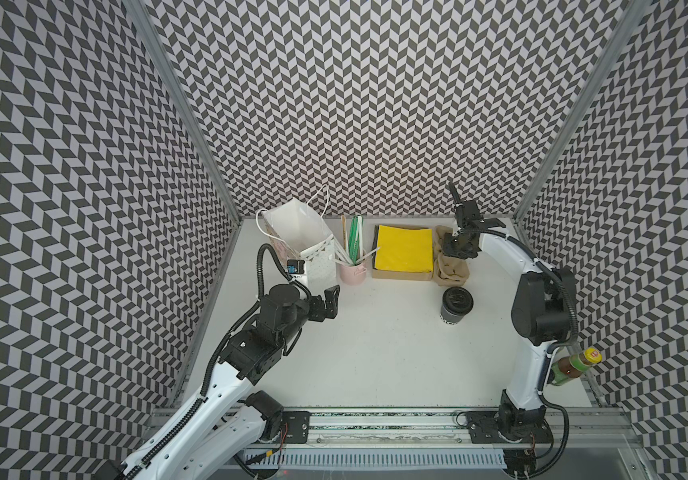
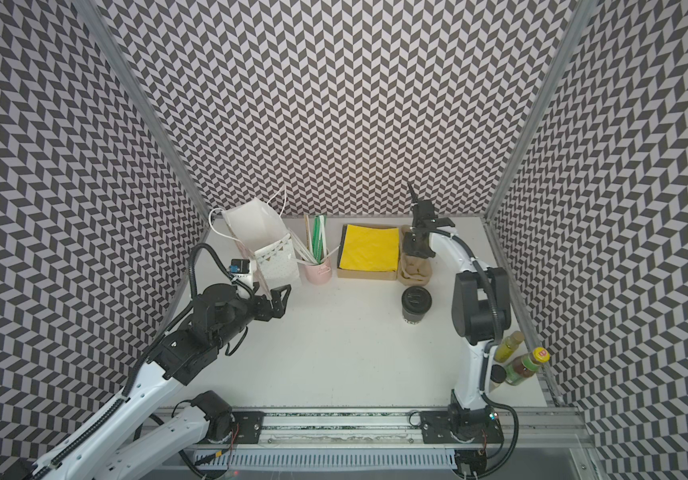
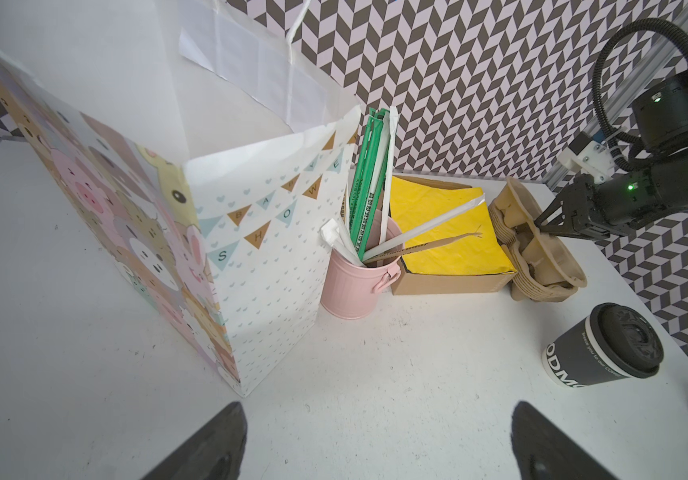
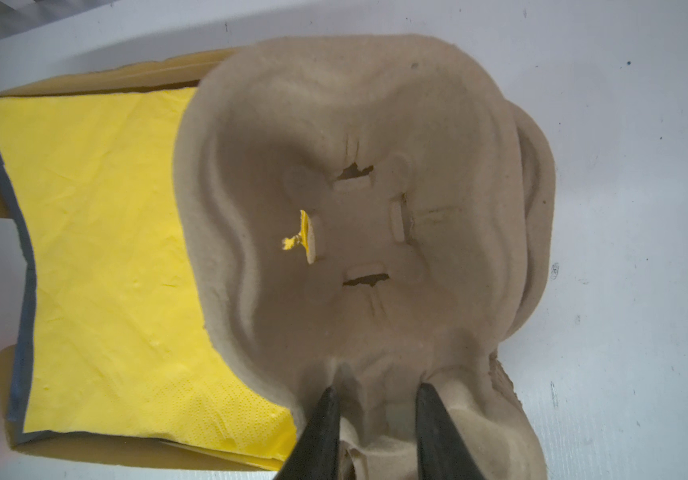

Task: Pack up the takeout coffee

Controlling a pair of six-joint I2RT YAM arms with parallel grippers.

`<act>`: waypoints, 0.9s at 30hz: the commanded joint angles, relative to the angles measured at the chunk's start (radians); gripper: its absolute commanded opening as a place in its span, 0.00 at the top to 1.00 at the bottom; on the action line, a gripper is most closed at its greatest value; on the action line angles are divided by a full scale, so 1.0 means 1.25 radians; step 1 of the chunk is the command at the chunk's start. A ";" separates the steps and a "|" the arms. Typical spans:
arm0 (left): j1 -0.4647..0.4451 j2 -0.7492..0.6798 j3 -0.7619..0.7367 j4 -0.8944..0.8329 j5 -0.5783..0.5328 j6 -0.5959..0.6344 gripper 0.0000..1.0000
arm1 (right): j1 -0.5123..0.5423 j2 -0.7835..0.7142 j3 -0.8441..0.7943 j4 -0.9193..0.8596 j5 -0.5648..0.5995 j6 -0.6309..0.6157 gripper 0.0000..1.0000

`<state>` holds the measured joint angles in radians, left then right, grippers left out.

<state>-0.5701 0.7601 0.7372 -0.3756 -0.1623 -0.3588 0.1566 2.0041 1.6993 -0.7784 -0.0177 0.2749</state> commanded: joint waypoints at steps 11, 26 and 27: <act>-0.005 -0.006 -0.006 0.001 0.006 0.007 0.01 | 0.004 -0.111 -0.024 0.013 0.021 0.012 0.76; -0.005 -0.007 -0.007 0.001 0.005 0.007 0.01 | 0.003 -0.110 -0.052 0.016 0.027 0.007 0.64; -0.006 -0.006 -0.006 0.001 0.005 0.007 0.01 | 0.000 -0.096 -0.047 0.015 0.017 0.004 0.64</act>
<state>-0.5701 0.7593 0.7368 -0.3759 -0.1619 -0.3584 0.1608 1.8359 1.6245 -0.7605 0.0002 0.2810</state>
